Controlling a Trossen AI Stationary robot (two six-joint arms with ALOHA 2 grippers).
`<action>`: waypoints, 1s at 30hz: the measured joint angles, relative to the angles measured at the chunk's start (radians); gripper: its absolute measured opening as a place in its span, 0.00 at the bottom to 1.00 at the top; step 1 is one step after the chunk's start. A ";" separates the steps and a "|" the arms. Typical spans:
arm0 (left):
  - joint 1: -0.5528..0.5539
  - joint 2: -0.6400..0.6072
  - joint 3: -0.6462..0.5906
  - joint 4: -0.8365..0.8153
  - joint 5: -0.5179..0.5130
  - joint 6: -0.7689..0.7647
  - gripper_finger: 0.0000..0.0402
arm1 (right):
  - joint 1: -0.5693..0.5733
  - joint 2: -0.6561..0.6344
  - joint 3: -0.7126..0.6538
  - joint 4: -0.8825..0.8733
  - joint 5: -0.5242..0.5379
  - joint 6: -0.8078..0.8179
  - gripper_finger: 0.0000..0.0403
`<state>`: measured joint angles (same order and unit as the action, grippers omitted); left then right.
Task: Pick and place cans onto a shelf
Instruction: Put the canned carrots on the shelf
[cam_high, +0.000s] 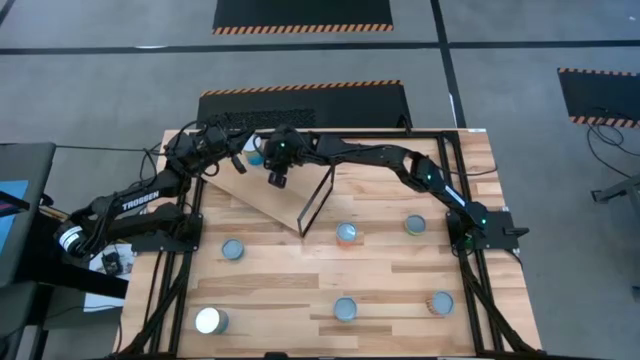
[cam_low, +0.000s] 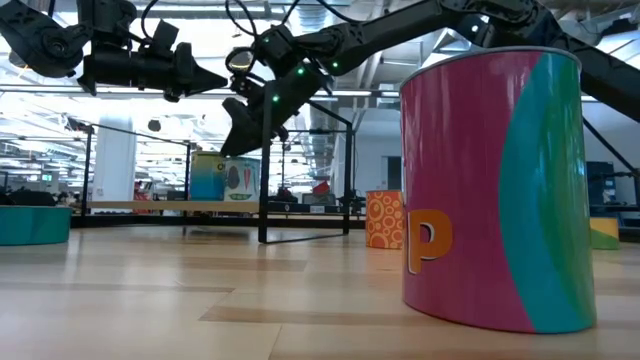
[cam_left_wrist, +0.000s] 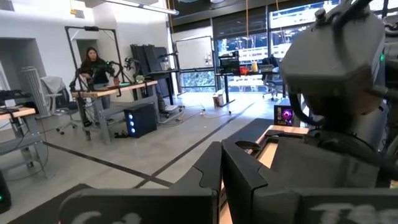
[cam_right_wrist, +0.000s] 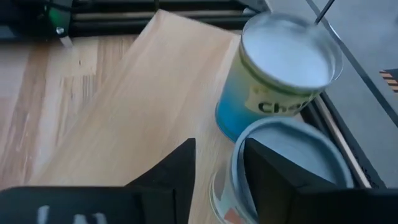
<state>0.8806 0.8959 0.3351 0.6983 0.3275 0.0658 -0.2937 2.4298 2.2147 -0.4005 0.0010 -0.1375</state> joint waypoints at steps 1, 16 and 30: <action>0.000 0.000 0.000 0.000 0.000 0.000 0.00 | 0.001 0.000 0.006 0.000 0.000 0.000 0.42; 0.000 0.000 0.000 -0.001 0.000 -0.001 0.00 | 0.028 -0.052 0.137 -0.289 0.047 -0.136 0.21; 0.000 0.000 0.000 -0.001 0.000 -0.001 0.00 | -0.035 -0.069 0.075 -0.407 0.081 -0.064 0.06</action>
<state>0.8806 0.8959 0.3351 0.6975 0.3278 0.0647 -0.3286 2.3606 2.2893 -0.8072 0.0816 -0.2017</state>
